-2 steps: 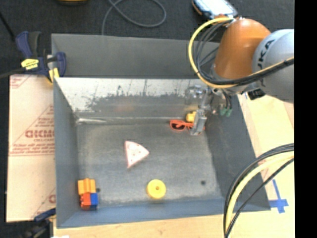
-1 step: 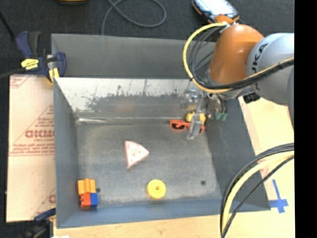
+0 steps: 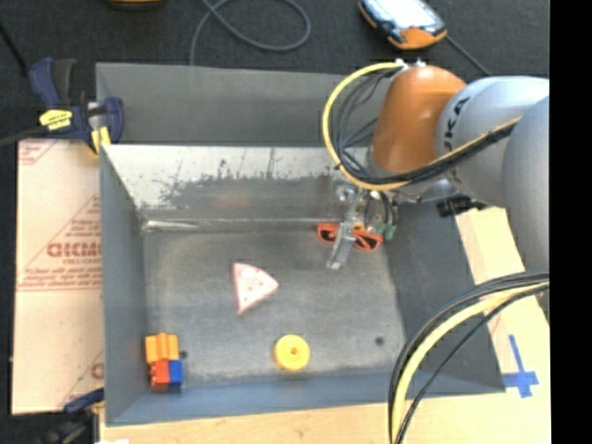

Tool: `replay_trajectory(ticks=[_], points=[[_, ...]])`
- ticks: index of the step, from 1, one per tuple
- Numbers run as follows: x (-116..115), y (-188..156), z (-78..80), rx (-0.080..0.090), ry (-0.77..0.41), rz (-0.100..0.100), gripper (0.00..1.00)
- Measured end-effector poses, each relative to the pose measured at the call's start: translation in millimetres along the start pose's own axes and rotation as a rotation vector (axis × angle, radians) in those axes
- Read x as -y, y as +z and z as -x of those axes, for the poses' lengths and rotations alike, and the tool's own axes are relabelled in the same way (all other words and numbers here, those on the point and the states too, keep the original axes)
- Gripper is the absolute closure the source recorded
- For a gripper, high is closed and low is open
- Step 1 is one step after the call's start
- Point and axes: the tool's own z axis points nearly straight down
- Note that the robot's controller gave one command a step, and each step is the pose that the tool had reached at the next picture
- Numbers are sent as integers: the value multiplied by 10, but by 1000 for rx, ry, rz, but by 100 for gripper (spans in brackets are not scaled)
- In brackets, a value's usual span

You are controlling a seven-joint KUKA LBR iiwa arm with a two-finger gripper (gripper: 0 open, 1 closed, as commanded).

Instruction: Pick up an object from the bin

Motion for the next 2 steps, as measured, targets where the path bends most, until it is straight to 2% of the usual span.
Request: replay_trajectory(ticks=[1,2], points=[[16,451,70,-1,-118,-1,0],[643,468,307,-2,-15,24,100]])
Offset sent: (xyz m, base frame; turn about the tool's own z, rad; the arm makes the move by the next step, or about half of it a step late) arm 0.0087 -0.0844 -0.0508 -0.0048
